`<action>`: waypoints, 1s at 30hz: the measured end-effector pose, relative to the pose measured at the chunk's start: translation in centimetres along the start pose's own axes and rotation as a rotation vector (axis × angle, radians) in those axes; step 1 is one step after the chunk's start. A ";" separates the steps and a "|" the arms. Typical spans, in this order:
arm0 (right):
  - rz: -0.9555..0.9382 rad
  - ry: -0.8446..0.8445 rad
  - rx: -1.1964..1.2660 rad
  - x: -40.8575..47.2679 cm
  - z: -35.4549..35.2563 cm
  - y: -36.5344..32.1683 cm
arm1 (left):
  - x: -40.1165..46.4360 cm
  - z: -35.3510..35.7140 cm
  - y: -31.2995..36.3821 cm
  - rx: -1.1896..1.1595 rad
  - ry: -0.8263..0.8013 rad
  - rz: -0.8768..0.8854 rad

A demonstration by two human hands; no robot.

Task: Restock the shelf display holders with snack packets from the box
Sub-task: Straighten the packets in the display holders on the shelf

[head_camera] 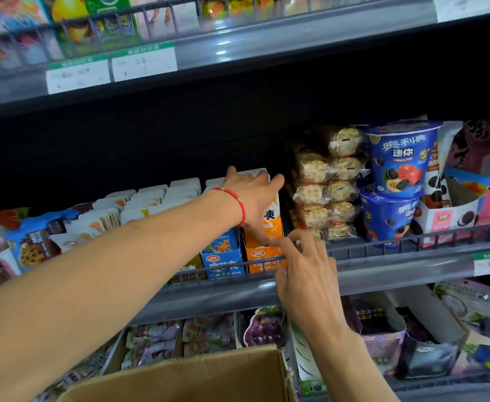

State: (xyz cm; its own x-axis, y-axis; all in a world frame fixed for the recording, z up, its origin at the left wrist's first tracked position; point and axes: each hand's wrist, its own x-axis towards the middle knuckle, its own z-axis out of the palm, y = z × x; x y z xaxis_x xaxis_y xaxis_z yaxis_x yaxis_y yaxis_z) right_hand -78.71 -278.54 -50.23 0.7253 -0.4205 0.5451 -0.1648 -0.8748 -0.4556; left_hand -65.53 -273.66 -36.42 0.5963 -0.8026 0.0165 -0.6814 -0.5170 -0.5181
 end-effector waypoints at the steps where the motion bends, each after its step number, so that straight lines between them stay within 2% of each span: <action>1: -0.006 -0.005 -0.001 0.1 0.0 -0.1 | -0.1 0.3 0.3 0.051 0.051 -0.012; 6: 0.025 -0.019 0.027 0.4 0.3 -0.4 | -0.7 2.5 1.5 0.209 0.264 -0.070; 13: 0.039 -0.036 0.044 0.4 0.3 -0.4 | 0.4 3.1 1.2 0.278 0.352 -0.108; 16: 0.044 -0.056 0.045 0.5 0.2 -0.4 | 1.3 3.2 0.6 0.255 0.308 -0.073; 19: 0.048 -0.063 0.044 0.5 0.1 -0.4 | 1.8 2.4 -0.4 0.184 0.181 -0.049; 22: 0.056 -0.065 0.054 0.5 0.1 -0.3 | 2.0 2.5 -0.8 0.173 0.150 -0.105; 26: 0.055 -0.074 0.065 0.5 0.1 -0.6 | 2.4 2.8 -1.5 0.018 0.087 -0.171; 30: 0.050 -0.072 0.050 0.6 0.1 -0.6 | 3.1 2.7 -2.6 -0.163 0.024 -0.128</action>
State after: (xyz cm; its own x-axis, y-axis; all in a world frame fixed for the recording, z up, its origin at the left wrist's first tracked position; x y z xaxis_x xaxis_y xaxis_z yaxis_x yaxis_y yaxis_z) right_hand -78.16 -278.24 -49.69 0.7634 -0.4433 0.4698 -0.1695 -0.8393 -0.5166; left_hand -60.79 -274.02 -37.34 0.6732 -0.7334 0.0946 -0.6617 -0.6546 -0.3655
